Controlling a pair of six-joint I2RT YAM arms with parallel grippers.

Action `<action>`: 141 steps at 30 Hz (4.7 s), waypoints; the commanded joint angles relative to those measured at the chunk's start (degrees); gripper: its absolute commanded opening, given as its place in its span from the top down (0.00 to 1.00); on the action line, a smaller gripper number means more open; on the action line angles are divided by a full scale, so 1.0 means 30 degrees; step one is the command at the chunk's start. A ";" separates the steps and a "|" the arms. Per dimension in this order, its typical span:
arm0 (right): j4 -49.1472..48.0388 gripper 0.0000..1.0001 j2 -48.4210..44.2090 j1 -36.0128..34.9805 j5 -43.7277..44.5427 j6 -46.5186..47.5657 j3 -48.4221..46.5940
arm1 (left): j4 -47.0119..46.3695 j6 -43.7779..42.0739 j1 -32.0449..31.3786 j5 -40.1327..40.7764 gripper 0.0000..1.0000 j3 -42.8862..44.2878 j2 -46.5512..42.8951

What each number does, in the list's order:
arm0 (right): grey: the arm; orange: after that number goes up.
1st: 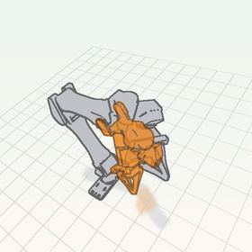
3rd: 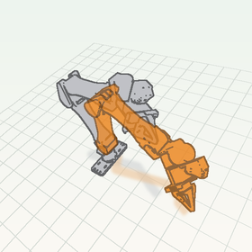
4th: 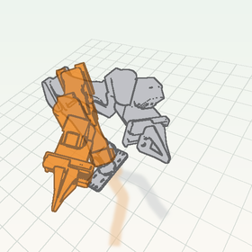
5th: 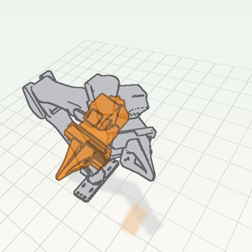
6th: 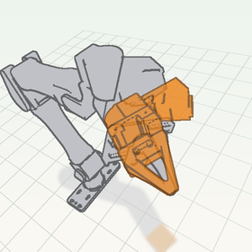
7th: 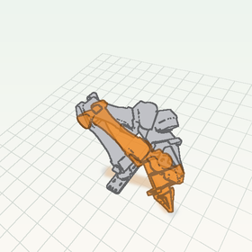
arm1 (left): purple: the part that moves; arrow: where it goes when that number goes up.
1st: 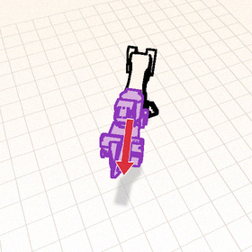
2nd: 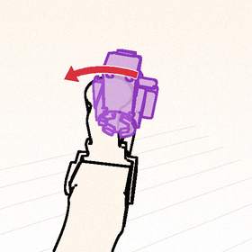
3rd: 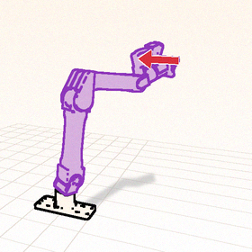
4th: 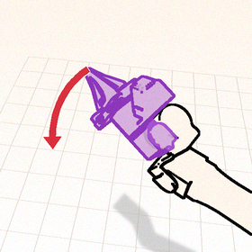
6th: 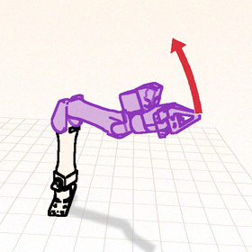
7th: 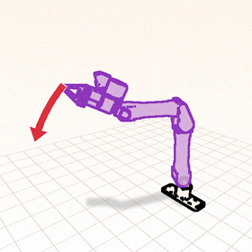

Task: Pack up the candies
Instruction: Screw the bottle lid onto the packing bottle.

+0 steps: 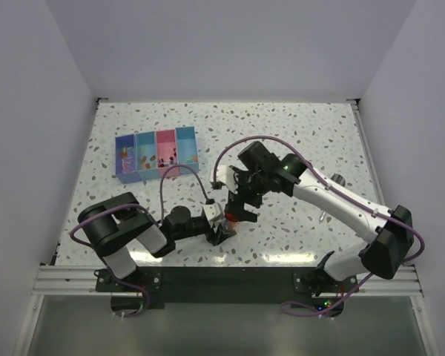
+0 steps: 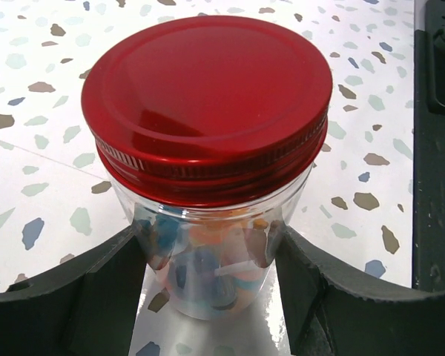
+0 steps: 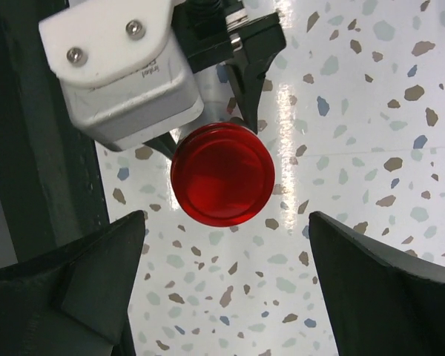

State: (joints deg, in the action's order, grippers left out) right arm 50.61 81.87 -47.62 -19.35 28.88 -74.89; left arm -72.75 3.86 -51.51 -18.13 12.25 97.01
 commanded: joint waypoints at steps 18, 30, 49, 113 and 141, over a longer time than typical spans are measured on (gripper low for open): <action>0.2142 0.05 0.2184 -0.0007 -0.2541 0.4580 -0.1549 | -0.0154 -0.0934 -0.0087 -0.2043 0.76 0.1249 -0.0785; 0.2173 0.09 0.2506 0.0022 -0.2543 0.4727 -0.1286 | 0.0109 -0.1110 -0.0087 -0.2101 0.76 0.1366 -0.0843; 0.2349 0.24 0.2858 0.0022 -0.2865 0.4815 -0.0934 | 0.0373 -0.1720 -0.0087 -0.2013 0.77 0.1219 -0.1165; -0.5860 0.01 -0.1331 -0.0095 0.4753 -1.1946 0.3144 | -0.6716 0.3226 -0.0497 0.2238 0.97 -0.0012 0.1060; 0.3140 0.03 0.0309 0.0873 -0.2336 0.4464 -0.0114 | -0.2997 0.0853 -0.0439 -0.3038 0.98 0.1336 -0.0198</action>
State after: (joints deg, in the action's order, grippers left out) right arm 59.29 82.32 -44.31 -23.24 40.21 -74.96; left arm -74.04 8.58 -52.90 -24.69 14.28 98.61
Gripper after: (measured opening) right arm 0.971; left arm 0.693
